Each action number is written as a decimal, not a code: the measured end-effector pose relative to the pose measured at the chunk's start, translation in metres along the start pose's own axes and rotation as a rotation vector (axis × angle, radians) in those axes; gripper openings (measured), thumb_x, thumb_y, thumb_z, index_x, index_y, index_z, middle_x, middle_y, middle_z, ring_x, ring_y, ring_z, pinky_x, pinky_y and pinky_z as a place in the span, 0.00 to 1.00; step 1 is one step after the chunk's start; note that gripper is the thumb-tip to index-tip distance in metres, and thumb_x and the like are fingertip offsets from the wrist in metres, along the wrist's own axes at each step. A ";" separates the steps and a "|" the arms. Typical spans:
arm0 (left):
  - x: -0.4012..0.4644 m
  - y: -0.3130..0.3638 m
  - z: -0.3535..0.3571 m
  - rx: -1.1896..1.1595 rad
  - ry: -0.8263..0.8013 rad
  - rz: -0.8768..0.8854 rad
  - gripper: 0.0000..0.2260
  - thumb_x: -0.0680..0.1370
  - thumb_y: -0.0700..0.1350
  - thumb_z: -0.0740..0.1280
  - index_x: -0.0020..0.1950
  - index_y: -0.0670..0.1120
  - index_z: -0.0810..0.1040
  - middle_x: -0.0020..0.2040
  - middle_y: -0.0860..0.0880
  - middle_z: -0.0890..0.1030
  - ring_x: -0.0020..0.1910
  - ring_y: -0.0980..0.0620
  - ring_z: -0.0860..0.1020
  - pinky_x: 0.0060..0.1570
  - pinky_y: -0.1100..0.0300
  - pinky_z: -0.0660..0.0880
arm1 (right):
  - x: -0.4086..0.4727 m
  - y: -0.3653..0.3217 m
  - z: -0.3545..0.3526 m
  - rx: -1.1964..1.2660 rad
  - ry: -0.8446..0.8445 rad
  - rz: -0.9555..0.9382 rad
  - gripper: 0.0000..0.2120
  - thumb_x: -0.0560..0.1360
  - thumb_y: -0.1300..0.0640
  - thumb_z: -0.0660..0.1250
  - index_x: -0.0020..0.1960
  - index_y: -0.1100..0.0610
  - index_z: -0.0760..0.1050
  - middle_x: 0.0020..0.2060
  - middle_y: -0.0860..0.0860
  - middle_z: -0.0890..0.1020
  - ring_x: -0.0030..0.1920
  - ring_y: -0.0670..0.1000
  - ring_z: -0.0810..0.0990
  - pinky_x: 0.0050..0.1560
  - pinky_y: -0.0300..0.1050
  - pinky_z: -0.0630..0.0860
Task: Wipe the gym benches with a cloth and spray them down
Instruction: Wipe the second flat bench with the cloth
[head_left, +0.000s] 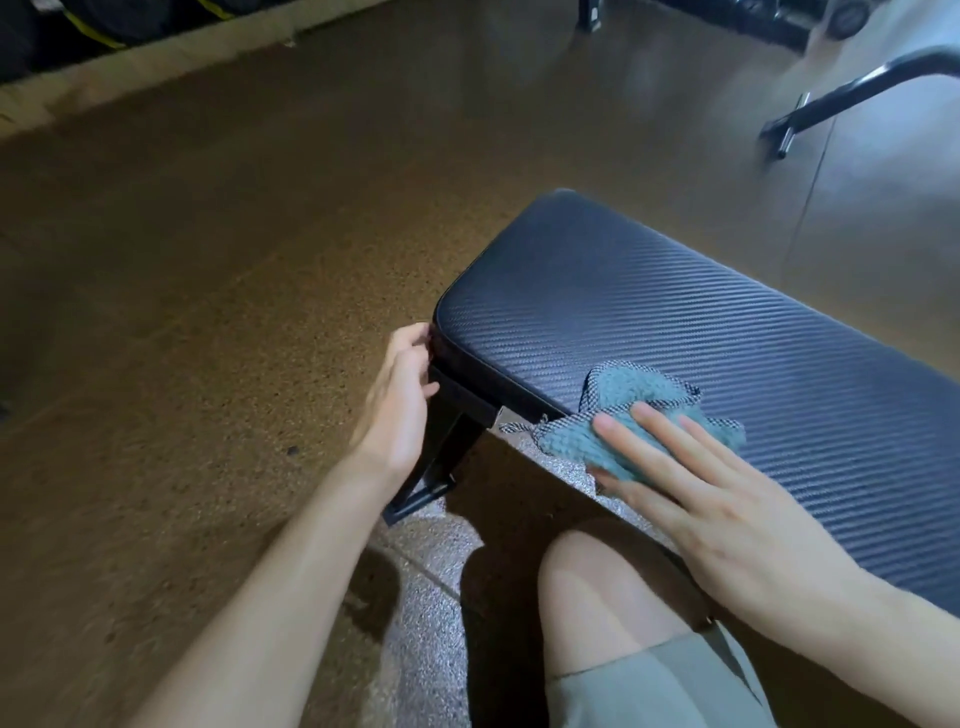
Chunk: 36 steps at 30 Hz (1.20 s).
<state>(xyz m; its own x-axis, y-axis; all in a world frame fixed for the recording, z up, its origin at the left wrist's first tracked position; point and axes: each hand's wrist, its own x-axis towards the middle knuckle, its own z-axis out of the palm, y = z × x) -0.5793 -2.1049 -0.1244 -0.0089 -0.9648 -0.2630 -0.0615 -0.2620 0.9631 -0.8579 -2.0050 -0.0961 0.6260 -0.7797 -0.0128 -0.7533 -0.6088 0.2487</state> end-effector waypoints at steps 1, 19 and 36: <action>-0.001 0.001 0.002 0.021 0.009 0.004 0.16 0.79 0.58 0.49 0.65 0.64 0.67 0.67 0.59 0.71 0.58 0.69 0.71 0.67 0.53 0.68 | 0.010 0.000 -0.001 0.014 0.000 0.002 0.28 0.77 0.60 0.54 0.78 0.52 0.66 0.82 0.53 0.51 0.81 0.61 0.51 0.77 0.61 0.55; -0.005 0.005 0.018 0.091 0.129 -0.063 0.25 0.78 0.62 0.47 0.73 0.62 0.68 0.74 0.56 0.72 0.67 0.57 0.72 0.72 0.49 0.65 | 0.021 0.007 -0.005 0.143 -0.070 0.019 0.30 0.78 0.57 0.53 0.81 0.46 0.58 0.83 0.51 0.47 0.82 0.58 0.47 0.79 0.59 0.53; -0.007 0.000 0.021 0.159 0.147 -0.036 0.25 0.78 0.69 0.44 0.71 0.70 0.67 0.70 0.63 0.72 0.72 0.58 0.68 0.73 0.50 0.62 | 0.148 0.134 0.018 0.399 -0.072 0.494 0.30 0.82 0.48 0.42 0.82 0.55 0.53 0.81 0.57 0.56 0.81 0.56 0.52 0.79 0.56 0.50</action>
<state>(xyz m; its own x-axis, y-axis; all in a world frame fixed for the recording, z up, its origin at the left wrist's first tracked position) -0.6004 -2.0974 -0.1241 0.1411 -0.9512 -0.2745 -0.2161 -0.3002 0.9291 -0.8697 -2.2050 -0.0823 0.1806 -0.9819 -0.0578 -0.9755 -0.1713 -0.1378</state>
